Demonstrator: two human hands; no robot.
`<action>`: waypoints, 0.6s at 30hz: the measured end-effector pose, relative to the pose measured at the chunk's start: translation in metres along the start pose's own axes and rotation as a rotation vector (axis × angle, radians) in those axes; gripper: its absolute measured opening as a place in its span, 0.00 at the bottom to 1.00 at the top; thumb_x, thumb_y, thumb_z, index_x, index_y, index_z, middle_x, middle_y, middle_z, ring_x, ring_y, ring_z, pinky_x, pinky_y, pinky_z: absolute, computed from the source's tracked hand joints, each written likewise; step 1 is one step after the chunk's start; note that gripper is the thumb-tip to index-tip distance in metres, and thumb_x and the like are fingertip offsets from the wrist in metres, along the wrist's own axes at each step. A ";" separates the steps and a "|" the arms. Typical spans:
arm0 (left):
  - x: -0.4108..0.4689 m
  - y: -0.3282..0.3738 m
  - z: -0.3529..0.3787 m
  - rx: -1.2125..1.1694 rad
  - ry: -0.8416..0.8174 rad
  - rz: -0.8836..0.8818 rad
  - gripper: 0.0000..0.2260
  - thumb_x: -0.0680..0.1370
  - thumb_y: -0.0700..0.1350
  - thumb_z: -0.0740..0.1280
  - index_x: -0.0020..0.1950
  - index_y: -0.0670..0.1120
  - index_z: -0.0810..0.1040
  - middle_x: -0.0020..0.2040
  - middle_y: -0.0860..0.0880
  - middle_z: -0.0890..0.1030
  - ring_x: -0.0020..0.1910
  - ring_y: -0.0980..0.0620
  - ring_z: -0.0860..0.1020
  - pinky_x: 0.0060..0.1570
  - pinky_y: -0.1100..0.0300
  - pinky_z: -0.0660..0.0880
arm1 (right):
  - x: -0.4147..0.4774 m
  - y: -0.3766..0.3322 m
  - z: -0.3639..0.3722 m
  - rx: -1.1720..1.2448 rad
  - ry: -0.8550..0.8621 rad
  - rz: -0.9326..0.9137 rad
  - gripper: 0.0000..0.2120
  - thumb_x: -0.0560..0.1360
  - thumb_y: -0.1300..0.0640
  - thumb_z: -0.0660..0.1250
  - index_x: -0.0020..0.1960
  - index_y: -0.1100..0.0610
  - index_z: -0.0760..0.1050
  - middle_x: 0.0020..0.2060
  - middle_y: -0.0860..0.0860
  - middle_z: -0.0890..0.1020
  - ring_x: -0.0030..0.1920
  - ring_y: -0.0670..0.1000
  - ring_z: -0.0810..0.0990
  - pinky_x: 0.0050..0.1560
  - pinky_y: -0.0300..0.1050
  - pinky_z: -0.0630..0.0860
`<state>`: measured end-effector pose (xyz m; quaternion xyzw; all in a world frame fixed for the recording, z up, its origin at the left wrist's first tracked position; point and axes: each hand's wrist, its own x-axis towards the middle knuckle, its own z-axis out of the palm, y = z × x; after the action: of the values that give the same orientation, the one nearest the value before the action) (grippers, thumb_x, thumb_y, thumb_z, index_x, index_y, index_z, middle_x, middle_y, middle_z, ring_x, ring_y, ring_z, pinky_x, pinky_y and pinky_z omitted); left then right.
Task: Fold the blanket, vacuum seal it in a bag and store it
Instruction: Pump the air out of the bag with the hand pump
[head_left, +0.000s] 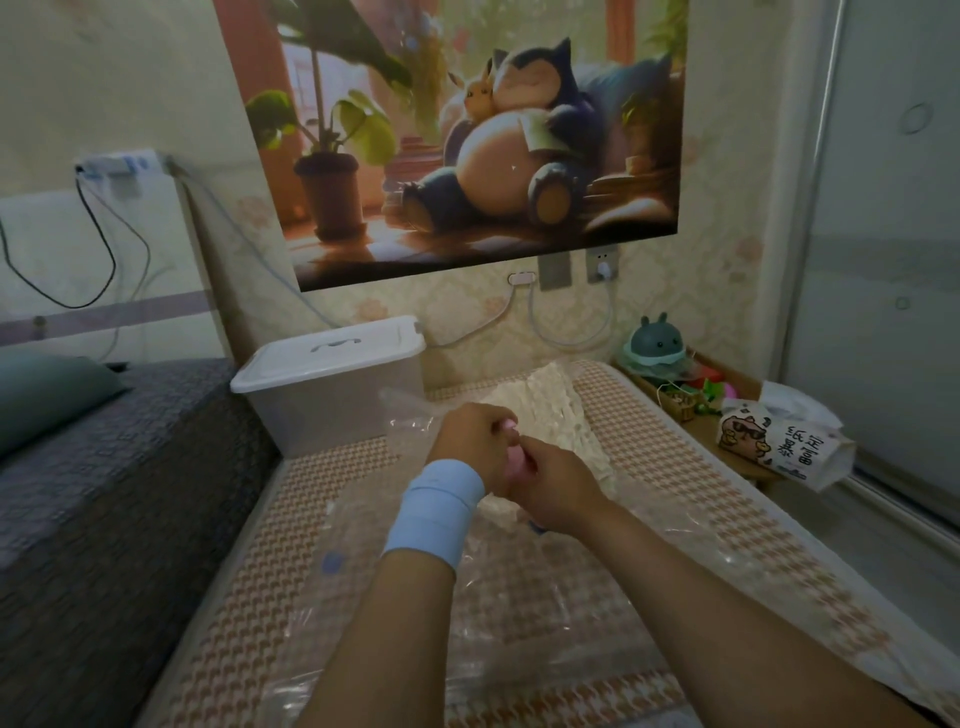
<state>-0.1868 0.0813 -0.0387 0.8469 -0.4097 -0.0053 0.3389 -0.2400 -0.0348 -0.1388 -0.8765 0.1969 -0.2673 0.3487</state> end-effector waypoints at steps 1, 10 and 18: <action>-0.001 0.003 -0.004 0.001 0.021 0.008 0.08 0.78 0.40 0.64 0.49 0.46 0.83 0.43 0.48 0.82 0.43 0.49 0.79 0.47 0.62 0.72 | 0.000 0.000 0.000 0.012 -0.002 0.015 0.15 0.69 0.46 0.74 0.55 0.44 0.77 0.42 0.42 0.82 0.42 0.46 0.80 0.39 0.42 0.73; -0.032 0.045 -0.078 0.043 0.389 0.263 0.08 0.80 0.46 0.64 0.48 0.49 0.83 0.41 0.49 0.82 0.41 0.50 0.78 0.46 0.61 0.72 | -0.003 -0.002 -0.008 0.061 -0.008 0.047 0.18 0.69 0.47 0.75 0.58 0.42 0.77 0.47 0.42 0.83 0.47 0.48 0.81 0.48 0.46 0.78; -0.003 -0.006 -0.007 -0.025 0.037 0.055 0.06 0.78 0.43 0.66 0.48 0.47 0.83 0.41 0.48 0.82 0.40 0.52 0.77 0.45 0.64 0.70 | 0.001 -0.003 0.000 0.021 -0.030 0.009 0.17 0.71 0.49 0.74 0.58 0.44 0.77 0.47 0.44 0.83 0.46 0.48 0.80 0.42 0.42 0.72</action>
<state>-0.1827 0.0896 -0.0371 0.8308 -0.4266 0.0147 0.3571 -0.2384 -0.0334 -0.1367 -0.8758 0.1929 -0.2545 0.3619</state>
